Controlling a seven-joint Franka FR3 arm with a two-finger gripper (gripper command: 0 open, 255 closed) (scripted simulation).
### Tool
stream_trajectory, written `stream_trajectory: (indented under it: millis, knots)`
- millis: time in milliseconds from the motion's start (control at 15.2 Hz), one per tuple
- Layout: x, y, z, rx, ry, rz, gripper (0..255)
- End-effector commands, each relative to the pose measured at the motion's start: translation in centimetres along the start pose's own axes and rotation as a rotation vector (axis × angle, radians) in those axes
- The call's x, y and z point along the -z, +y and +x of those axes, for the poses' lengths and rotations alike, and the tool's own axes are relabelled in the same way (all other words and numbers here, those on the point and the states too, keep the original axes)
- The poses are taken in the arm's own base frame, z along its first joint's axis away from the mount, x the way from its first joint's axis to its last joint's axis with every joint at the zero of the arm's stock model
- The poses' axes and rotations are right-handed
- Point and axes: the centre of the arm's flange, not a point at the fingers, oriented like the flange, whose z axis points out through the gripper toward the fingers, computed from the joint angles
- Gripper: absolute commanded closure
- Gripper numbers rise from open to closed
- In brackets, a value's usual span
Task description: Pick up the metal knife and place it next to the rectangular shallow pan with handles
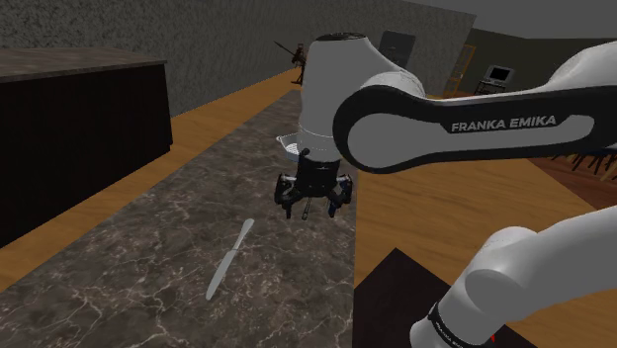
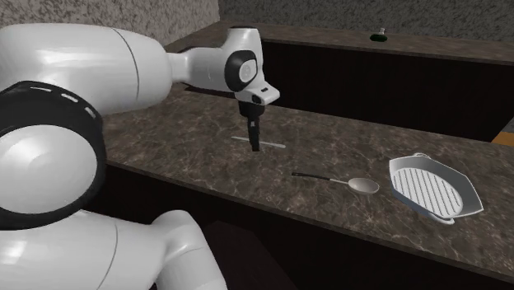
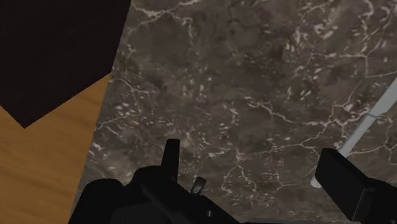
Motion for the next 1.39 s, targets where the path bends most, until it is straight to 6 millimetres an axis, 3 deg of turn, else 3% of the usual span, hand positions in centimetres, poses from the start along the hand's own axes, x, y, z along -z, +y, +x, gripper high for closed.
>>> stream_trajectory:
  millis: [0,396,792,1320]
  knots:
    - [-0.9,-2.6,-0.5,-0.061,0.010,-0.012,0]
    - [-3.8,-10.7,-1.2,-0.225,0.043,-0.055,0]
    - [-7.0,-18.7,-0.4,-0.390,0.075,-0.097,0]
    - [-11.0,-18.4,-0.2,-0.393,0.076,-0.098,0]
